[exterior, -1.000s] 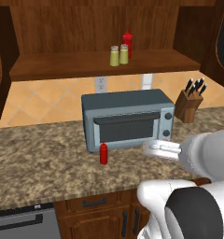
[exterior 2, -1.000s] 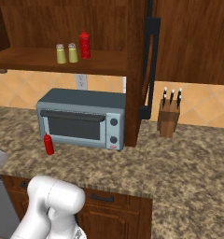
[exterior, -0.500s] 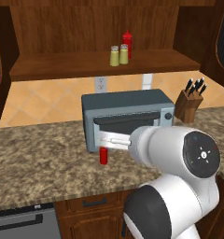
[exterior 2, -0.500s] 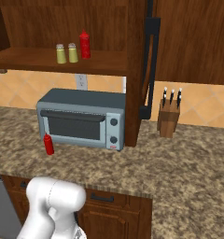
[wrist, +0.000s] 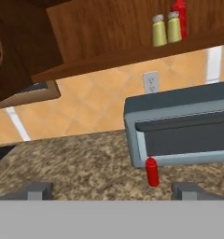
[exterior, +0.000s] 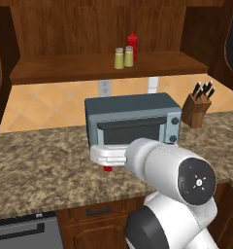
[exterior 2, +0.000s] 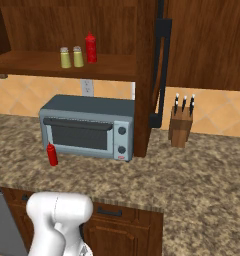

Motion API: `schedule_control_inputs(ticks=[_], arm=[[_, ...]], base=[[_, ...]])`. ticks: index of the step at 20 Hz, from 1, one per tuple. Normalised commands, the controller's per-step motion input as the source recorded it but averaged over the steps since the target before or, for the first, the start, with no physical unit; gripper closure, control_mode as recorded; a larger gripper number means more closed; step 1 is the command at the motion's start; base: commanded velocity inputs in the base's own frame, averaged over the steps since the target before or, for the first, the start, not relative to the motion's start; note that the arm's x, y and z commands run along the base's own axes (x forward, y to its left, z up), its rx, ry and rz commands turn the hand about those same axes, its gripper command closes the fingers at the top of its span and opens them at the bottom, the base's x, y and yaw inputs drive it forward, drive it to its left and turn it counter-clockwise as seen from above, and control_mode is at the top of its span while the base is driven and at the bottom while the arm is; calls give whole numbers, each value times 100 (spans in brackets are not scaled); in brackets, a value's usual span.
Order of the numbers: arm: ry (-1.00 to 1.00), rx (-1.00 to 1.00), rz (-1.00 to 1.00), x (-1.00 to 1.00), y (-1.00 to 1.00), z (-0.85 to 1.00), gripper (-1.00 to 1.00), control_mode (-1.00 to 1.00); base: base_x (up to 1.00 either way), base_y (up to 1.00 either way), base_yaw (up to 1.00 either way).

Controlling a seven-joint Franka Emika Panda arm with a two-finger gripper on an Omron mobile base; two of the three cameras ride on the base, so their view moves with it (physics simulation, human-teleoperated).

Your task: Put the shaker and condiment bottle from the counter next to their counterparts in the cabinet.

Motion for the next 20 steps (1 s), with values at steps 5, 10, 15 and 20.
schedule_control_inputs(ticks=[5, 10, 15, 20], arm=[[-25, 4, -7, 30, 7, -100, -100, -100], [-21, 1, -30, 34, 5, -100, -100, -100], [-14, 14, -40, 25, -23, -73, -100, -100], [0, 18, -32, 48, -53, -39, -100, -100]], base=[[0, 0, 0], [0, 0, 0], [0, 0, 0], [0, 0, 0]])
